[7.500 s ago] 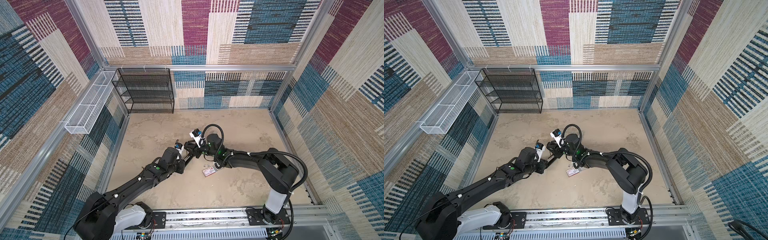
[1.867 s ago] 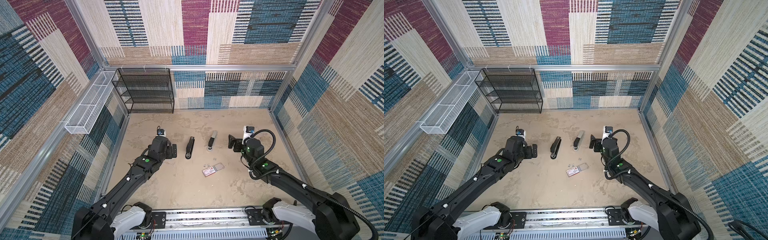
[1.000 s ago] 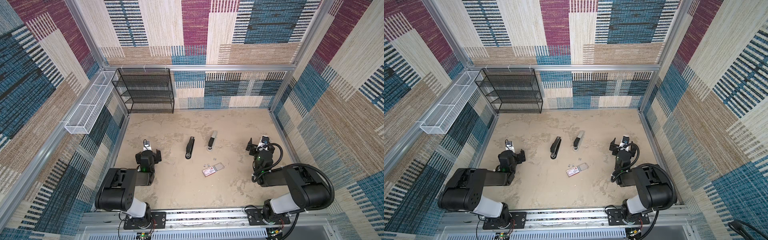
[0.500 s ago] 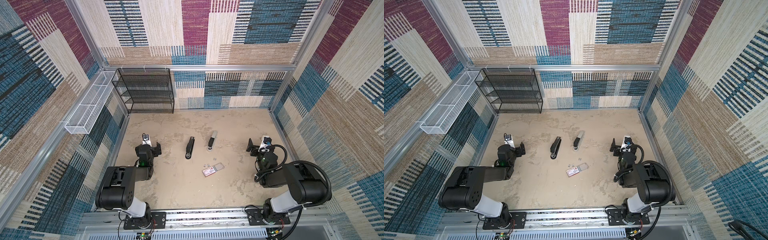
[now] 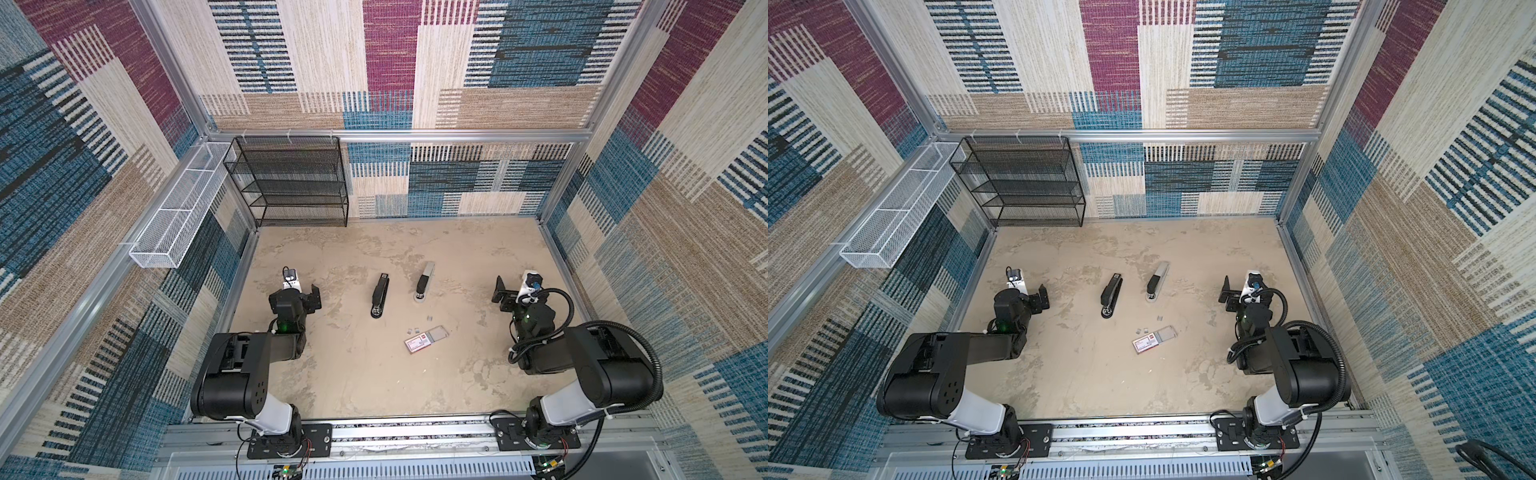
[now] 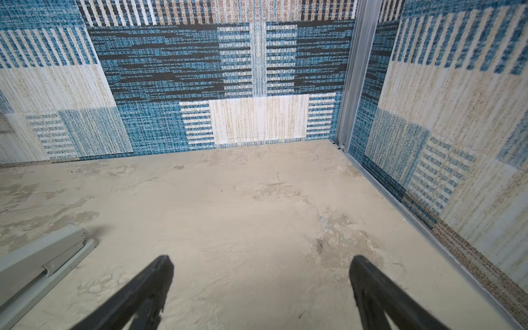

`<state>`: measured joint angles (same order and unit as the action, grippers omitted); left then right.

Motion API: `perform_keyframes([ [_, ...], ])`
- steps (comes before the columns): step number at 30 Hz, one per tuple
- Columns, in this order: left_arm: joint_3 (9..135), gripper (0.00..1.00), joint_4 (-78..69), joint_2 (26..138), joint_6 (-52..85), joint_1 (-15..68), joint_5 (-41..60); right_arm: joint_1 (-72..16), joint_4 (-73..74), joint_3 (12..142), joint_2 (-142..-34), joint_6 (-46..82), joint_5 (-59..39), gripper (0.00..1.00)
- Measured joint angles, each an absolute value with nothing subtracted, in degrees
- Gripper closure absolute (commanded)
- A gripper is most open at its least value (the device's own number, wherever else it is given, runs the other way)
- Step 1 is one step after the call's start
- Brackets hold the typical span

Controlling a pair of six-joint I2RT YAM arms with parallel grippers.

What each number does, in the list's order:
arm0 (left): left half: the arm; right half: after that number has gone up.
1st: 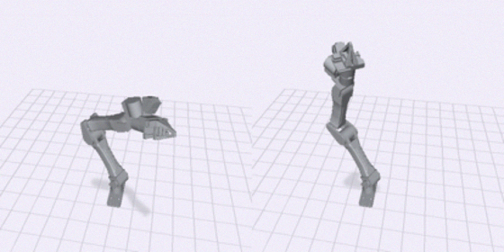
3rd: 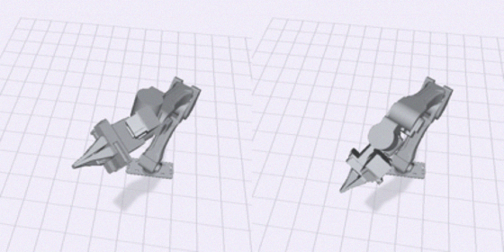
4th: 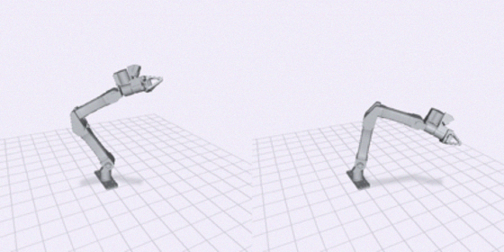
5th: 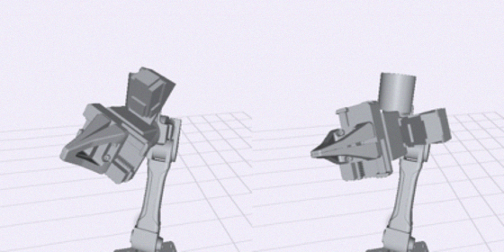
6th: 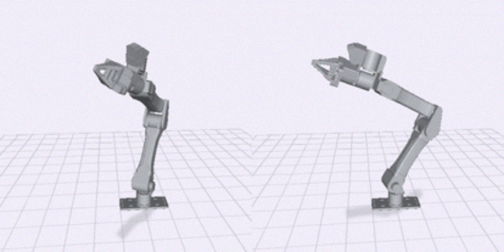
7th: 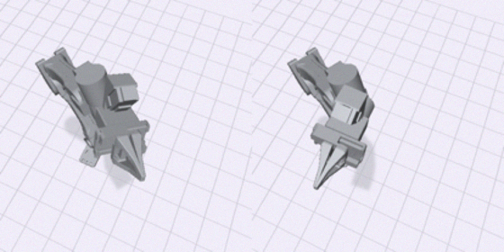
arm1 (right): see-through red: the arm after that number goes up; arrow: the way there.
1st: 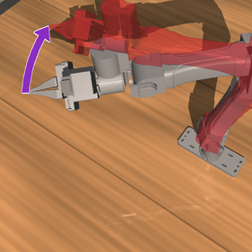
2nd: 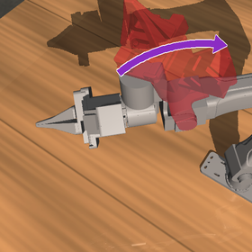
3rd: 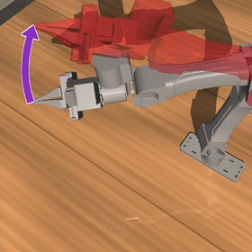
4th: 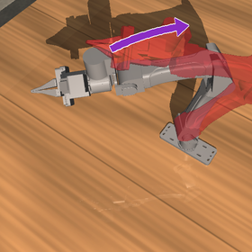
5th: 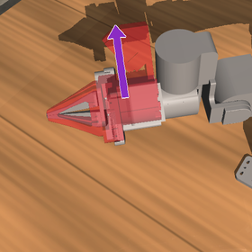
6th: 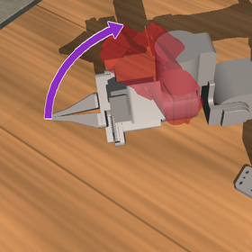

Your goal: Load the staples into the stapler

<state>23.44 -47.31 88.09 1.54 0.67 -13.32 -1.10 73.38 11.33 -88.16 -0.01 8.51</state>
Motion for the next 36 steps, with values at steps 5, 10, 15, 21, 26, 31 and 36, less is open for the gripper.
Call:
perform_keyframes([
  [5,23.35,0.01,-47.33,88.01,1.54,0.67,-13.32,-1.10,73.41,11.29,-88.14,-0.01,8.51,0.00],
  [10,19.05,0.01,-50.30,86.54,2.55,0.03,-14.74,-1.10,73.60,11.07,-88.03,0.03,8.54,0.00],
  [15,23.24,0.01,-48.45,87.72,2.83,0.23,-14.59,-0.89,73.41,11.33,-88.07,0.19,8.40,0.00],
  [21,19.40,0.01,-50.04,87.18,2.85,0.21,-15.00,-0.67,73.47,10.50,-87.70,0.86,9.45,0.00],
  [26,23.03,0.01,-48.69,87.42,2.83,0.27,-14.55,-1.26,73.76,10.87,-87.85,0.80,9.45,0.00],
  [31,18.02,0.01,-51.81,86.63,2.94,-0.27,-14.74,-1.26,73.76,10.87,-87.85,0.80,9.50,0.00],
  [36,23.40,0.01,-49.82,87.70,2.76,-0.12,-12.32,-1.23,73.76,10.87,-87.88,0.80,9.50,0.00],
])
